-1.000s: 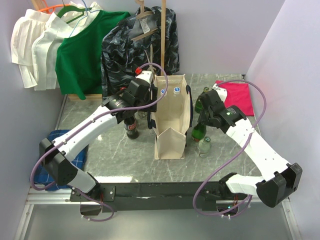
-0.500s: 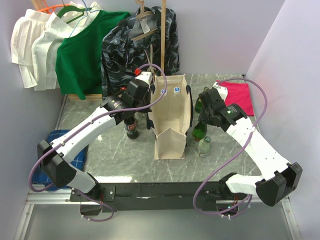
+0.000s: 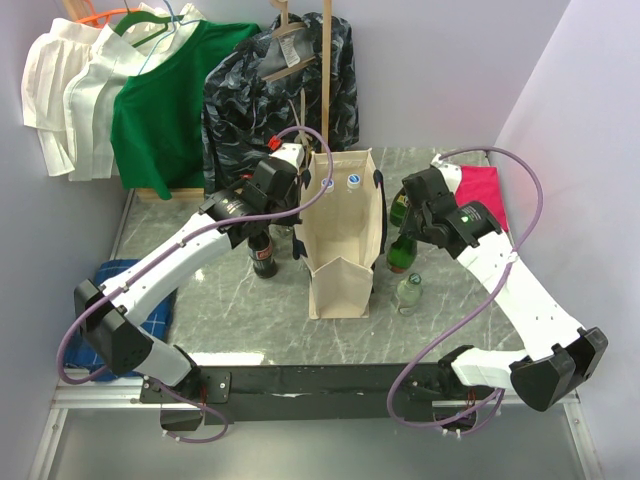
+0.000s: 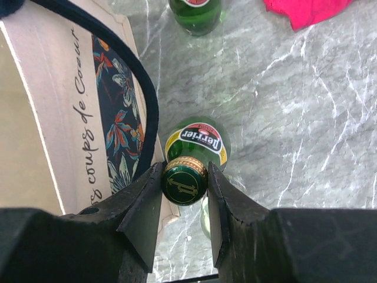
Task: Place the beverage into the canvas bag
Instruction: Pick up the drink from the center of the board.
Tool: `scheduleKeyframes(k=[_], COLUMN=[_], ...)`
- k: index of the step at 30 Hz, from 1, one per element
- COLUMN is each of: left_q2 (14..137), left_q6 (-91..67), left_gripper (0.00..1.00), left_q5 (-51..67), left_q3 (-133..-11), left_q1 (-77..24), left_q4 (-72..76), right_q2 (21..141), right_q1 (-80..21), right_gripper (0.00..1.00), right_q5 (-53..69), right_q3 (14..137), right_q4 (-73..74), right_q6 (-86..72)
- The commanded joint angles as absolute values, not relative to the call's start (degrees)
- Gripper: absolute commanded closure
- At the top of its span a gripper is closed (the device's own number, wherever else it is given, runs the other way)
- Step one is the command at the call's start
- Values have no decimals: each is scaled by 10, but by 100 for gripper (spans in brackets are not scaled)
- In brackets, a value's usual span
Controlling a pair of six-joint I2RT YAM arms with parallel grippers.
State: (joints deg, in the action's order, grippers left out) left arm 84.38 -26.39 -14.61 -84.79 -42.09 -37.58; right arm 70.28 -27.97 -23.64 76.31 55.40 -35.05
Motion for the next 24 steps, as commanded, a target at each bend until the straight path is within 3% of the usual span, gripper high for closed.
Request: scheduleKeyframes(k=[1,24], left_q2=[828,831], left_q6=[-259,-263], left_gripper=[99,99], left_q5=[-148,-140], left_q3=[-877,-858], left_q1=[-422,-422], left_q4=[-353,-343], right_q2=[691,708], right_q1=[-274,-267], right_gripper=[100,100], right_q5=[-272,-280], right_q3=[814,940], right_q4=[520,558], right_q6=[-348,-312])
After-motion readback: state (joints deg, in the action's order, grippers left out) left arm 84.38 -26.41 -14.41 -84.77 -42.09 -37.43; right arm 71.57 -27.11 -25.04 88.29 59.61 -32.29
